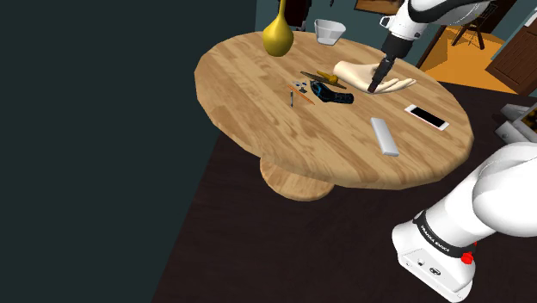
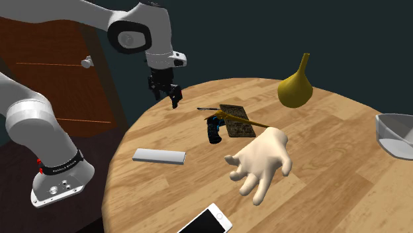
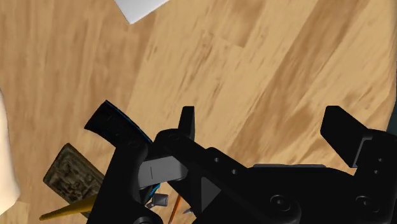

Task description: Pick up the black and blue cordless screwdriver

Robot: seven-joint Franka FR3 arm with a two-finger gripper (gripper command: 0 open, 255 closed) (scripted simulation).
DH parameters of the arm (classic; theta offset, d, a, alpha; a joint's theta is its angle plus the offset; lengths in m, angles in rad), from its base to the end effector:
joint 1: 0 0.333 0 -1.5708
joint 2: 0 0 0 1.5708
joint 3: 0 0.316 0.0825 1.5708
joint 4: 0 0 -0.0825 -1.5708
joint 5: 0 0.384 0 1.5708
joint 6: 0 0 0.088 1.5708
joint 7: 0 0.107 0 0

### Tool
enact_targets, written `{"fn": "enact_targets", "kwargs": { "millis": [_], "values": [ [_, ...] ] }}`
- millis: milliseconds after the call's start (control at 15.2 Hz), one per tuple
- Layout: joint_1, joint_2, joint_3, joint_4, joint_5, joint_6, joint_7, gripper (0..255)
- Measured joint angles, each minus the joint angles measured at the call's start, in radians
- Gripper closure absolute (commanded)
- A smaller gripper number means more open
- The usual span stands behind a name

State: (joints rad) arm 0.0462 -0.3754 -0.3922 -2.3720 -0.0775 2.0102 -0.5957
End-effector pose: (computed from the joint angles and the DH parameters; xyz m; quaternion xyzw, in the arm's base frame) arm 0.4083 -0.1589 0.4549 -0.9875 -0.1537 -0.0111 0.0339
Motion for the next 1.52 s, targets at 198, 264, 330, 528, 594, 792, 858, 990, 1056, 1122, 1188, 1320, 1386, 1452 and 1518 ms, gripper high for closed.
{"fn": "enact_targets", "kwargs": {
  "millis": [198, 264, 330, 528, 594, 792, 858, 990, 1056, 1122, 1188, 1320, 1386, 1452, 1518],
  "values": [
    [0.023, 0.120, -0.066, 0.058, 0.051, 0.062, -0.144, 0],
    [0.034, 0.164, -0.081, 0.076, 0.076, 0.085, -0.190, 0],
    [0.040, 0.214, -0.100, 0.112, 0.105, 0.094, -0.243, 0],
    [0.051, 0.337, -0.129, 0.176, 0.196, 0.134, -0.391, 0],
    [0.049, 0.386, -0.136, 0.213, 0.233, 0.135, -0.443, 0],
    [0.032, 0.527, -0.132, 0.311, 0.341, 0.146, -0.588, 0],
    [0.020, 0.573, -0.126, 0.345, 0.374, 0.147, -0.635, 0],
    [-0.011, 0.668, -0.107, 0.438, 0.435, 0.129, -0.718, 0],
    [-0.025, 0.708, -0.095, 0.482, 0.457, 0.116, -0.750, 0],
    [-0.041, 0.746, -0.083, 0.514, 0.480, 0.115, -0.787, 0],
    [-0.052, 0.776, -0.074, 0.543, 0.496, 0.111, -0.808, 0],
    [-0.064, 0.807, -0.063, 0.563, 0.514, 0.118, -0.830, 0],
    [-0.065, 0.816, -0.060, 0.563, 0.520, 0.126, -0.835, 0],
    [-0.068, 0.823, -0.057, 0.561, 0.525, 0.134, -0.842, 0],
    [-0.070, 0.831, -0.055, 0.563, 0.530, 0.141, -0.845, 0]
  ]
}}
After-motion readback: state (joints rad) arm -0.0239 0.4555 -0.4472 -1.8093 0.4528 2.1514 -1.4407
